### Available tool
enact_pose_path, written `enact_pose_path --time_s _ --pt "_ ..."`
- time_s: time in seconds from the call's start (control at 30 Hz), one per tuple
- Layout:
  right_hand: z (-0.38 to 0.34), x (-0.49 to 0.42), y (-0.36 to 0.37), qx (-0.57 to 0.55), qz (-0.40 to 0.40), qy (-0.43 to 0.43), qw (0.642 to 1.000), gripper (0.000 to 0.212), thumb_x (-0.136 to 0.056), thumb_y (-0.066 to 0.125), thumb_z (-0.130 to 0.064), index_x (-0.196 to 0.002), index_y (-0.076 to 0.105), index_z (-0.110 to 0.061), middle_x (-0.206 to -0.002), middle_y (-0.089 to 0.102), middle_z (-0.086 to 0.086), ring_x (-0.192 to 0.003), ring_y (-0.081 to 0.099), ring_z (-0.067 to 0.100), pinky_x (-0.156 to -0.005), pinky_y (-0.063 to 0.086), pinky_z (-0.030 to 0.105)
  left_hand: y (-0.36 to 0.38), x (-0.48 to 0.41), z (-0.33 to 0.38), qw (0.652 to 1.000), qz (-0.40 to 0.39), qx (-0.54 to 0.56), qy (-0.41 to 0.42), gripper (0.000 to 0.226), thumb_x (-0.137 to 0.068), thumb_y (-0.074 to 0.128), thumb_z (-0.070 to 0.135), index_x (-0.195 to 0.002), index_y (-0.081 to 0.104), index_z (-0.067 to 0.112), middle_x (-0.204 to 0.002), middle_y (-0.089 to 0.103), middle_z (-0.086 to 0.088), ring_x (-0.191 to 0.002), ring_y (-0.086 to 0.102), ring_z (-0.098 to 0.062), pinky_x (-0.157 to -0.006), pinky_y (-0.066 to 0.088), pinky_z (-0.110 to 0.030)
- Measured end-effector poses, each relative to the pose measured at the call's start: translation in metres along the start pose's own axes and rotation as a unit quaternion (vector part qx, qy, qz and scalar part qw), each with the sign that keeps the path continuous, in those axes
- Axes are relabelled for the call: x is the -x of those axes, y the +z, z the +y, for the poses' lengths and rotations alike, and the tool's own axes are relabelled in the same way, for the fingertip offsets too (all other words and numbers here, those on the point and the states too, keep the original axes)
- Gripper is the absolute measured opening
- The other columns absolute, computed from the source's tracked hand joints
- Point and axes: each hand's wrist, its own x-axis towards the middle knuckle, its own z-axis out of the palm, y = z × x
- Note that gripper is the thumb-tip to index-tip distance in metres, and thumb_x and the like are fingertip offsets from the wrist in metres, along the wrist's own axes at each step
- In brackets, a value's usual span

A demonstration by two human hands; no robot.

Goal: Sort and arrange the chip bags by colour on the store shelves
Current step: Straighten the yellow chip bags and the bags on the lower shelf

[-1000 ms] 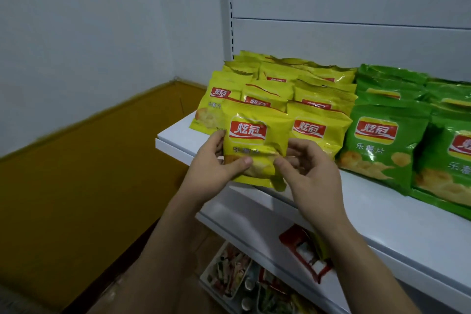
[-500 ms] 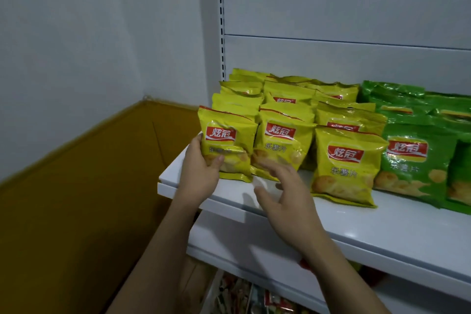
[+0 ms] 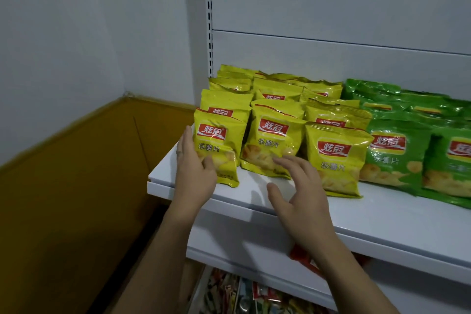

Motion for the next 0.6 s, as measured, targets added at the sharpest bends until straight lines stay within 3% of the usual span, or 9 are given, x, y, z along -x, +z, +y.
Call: enact_pose_path --time_s 0.13,0.27,0.47,0.6 --pt "0.003 -0.001 -0.008 0.063 -0.036 -0.029 0.997 0.062 -0.080 0.071 -0.033 -0.137 0.050 -0.023 -0.146 0.040 0.005 -0.135 0.032 0.023 -0.107 0.031 0.038 -0.007 0.019 0.001 0.999 0.031 -0.044 0.008 0.068 -0.096 0.054 0.014 -0.152 0.016 0.019 -0.158 0.016 -0.001 -0.145 0.018 -0.021 -0.114 0.030 -0.040" --pt "0.007 0.000 -0.026 0.086 -0.064 -0.076 0.991 0.071 -0.078 0.069 -0.042 -0.141 0.045 -0.021 -0.152 0.034 0.007 -0.139 0.030 0.028 -0.110 0.029 0.044 -0.013 0.050 0.014 0.989 0.076 -0.123 0.035 0.061 -0.094 0.058 0.025 -0.148 0.031 0.016 -0.156 0.025 -0.007 -0.145 0.020 -0.024 -0.116 0.025 -0.051" --pt "0.026 0.010 -0.072 0.067 -0.087 -0.134 0.985 0.077 -0.074 0.066 -0.046 -0.142 0.044 -0.017 -0.152 0.035 0.013 -0.139 0.031 0.034 -0.111 0.029 0.049 0.010 0.118 0.052 0.971 0.099 -0.196 0.097 0.057 -0.086 0.055 0.036 -0.138 0.047 0.015 -0.149 0.039 -0.006 -0.139 0.029 -0.022 -0.113 0.028 -0.049" --pt "0.046 0.029 -0.098 0.043 -0.126 -0.173 0.976 0.076 -0.077 0.066 -0.045 -0.144 0.041 -0.018 -0.153 0.033 0.012 -0.141 0.029 0.033 -0.113 0.025 0.048 0.034 0.175 0.074 0.962 0.094 -0.246 0.079 0.060 -0.086 0.049 0.045 -0.140 0.042 0.019 -0.151 0.035 -0.001 -0.141 0.026 -0.019 -0.118 0.014 -0.042"
